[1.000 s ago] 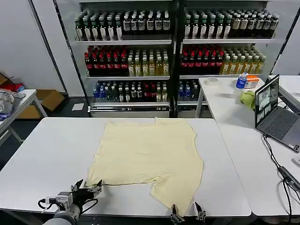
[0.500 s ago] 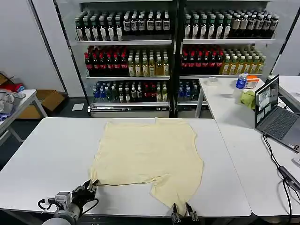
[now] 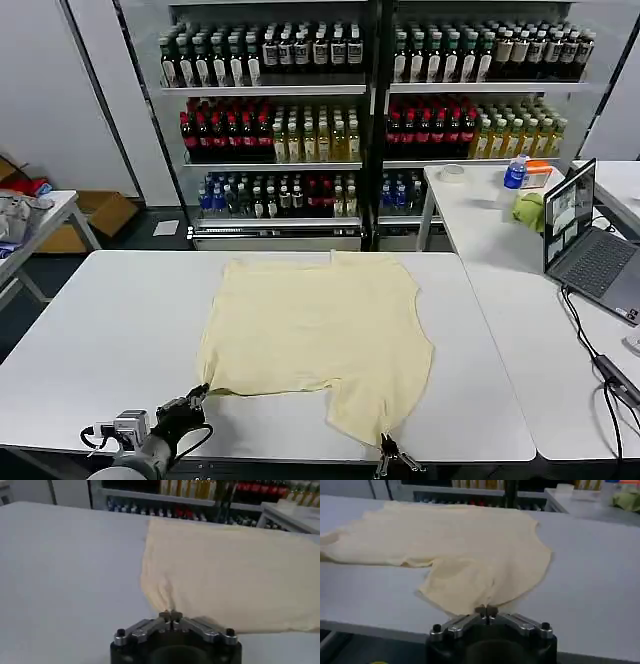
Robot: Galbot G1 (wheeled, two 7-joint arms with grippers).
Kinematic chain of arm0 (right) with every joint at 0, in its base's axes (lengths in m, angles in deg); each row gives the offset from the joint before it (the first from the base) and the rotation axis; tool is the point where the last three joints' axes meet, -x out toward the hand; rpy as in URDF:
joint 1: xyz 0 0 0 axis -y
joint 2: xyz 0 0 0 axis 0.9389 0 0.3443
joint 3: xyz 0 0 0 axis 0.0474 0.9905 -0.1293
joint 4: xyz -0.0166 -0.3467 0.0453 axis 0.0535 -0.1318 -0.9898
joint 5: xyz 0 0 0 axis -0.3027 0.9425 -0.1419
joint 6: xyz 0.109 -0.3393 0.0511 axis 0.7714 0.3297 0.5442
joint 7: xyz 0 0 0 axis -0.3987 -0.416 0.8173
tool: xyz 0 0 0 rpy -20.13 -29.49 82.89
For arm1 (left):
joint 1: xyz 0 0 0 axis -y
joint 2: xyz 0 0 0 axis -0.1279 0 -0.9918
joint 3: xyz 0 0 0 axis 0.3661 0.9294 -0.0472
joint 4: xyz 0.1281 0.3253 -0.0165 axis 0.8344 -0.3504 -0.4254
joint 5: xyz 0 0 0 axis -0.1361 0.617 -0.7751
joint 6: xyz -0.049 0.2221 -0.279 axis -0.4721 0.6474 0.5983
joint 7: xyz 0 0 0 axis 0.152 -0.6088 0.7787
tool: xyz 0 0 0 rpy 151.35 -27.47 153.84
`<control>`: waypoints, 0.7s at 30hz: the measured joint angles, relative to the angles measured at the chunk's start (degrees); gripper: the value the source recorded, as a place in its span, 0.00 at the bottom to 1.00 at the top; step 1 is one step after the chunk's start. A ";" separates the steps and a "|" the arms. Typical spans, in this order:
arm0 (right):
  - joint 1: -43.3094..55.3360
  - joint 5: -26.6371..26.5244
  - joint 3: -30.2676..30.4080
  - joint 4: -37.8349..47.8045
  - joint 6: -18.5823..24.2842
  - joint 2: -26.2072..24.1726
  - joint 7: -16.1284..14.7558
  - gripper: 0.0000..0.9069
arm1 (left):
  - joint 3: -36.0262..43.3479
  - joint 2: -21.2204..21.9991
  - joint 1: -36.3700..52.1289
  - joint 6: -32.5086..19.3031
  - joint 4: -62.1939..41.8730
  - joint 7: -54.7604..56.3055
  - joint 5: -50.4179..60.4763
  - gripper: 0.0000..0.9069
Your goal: Fold and organize the clothes.
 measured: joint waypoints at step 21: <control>-3.62 -0.63 -5.09 -7.44 6.04 -3.58 -3.24 0.00 | -6.87 -0.89 -6.75 -0.23 11.42 -0.56 -4.51 0.01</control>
